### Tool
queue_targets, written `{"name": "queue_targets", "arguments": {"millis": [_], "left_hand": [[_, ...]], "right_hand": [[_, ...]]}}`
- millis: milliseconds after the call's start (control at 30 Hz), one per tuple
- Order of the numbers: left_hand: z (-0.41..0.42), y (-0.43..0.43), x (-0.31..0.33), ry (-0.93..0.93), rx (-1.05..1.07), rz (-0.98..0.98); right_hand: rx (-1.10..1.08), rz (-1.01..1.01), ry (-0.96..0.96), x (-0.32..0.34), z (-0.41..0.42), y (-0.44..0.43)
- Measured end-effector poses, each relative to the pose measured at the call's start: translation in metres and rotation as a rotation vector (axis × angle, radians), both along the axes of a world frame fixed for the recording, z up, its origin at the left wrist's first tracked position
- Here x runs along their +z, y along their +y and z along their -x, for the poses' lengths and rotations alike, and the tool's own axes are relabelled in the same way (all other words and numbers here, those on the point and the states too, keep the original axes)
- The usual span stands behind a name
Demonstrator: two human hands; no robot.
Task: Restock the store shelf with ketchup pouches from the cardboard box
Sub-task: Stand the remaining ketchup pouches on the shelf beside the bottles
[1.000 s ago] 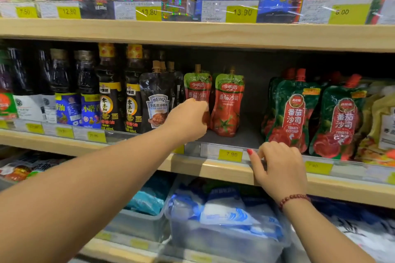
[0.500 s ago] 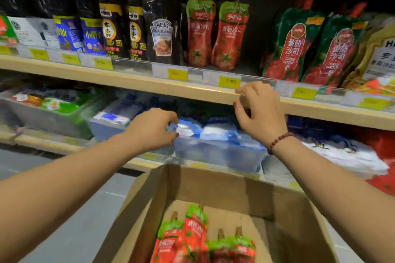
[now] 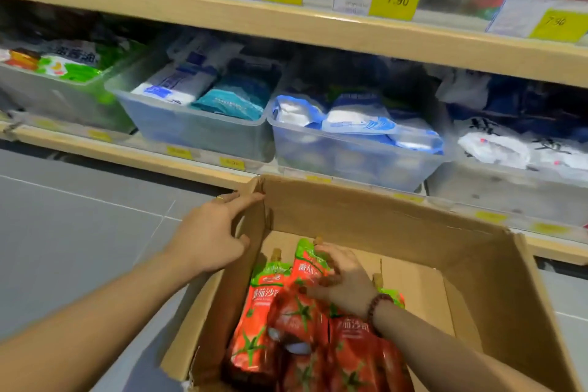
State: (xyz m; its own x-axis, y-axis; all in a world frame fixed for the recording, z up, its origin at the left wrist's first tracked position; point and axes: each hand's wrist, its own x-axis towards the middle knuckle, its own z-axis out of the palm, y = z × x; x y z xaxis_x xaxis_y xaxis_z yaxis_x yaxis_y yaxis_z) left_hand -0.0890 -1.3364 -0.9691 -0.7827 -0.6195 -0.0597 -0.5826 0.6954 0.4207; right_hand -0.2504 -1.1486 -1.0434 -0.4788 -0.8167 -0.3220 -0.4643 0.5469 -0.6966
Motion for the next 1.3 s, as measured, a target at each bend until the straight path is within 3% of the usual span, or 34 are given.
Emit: {"name": "queue_targets", "arguments": {"millis": [167,333,567,667,833,1067,1300], "left_hand": [[-0.004,0.001,-0.012,0.261,0.018,-0.271],[-0.005,0.002,-0.014,0.325,0.045,-0.355],[-0.003,0.005,-0.014,0.332,0.054,-0.363],[-0.003,0.005,-0.015,0.329,0.049,-0.352],[-0.002,0.005,-0.014,0.322,0.043,-0.324],[-0.003,0.003,-0.018,0.306,0.046,-0.337],[-0.005,0.002,-0.019,0.292,0.039,-0.333]], "right_hand": [[-0.131,-0.102,-0.301,-0.028,-0.011,0.005],[-0.132,-0.179,-0.329,-0.034,-0.009,-0.001],[-0.241,-0.115,-0.486,-0.031,-0.011,-0.008],[-0.273,-0.056,-0.462,-0.03,-0.016,-0.008],[-0.112,-0.109,-0.135,-0.022,-0.023,-0.013],[0.026,-0.223,-0.357,-0.018,-0.01,-0.02],[-0.005,-0.071,-0.302,-0.017,-0.013,-0.006]]}}
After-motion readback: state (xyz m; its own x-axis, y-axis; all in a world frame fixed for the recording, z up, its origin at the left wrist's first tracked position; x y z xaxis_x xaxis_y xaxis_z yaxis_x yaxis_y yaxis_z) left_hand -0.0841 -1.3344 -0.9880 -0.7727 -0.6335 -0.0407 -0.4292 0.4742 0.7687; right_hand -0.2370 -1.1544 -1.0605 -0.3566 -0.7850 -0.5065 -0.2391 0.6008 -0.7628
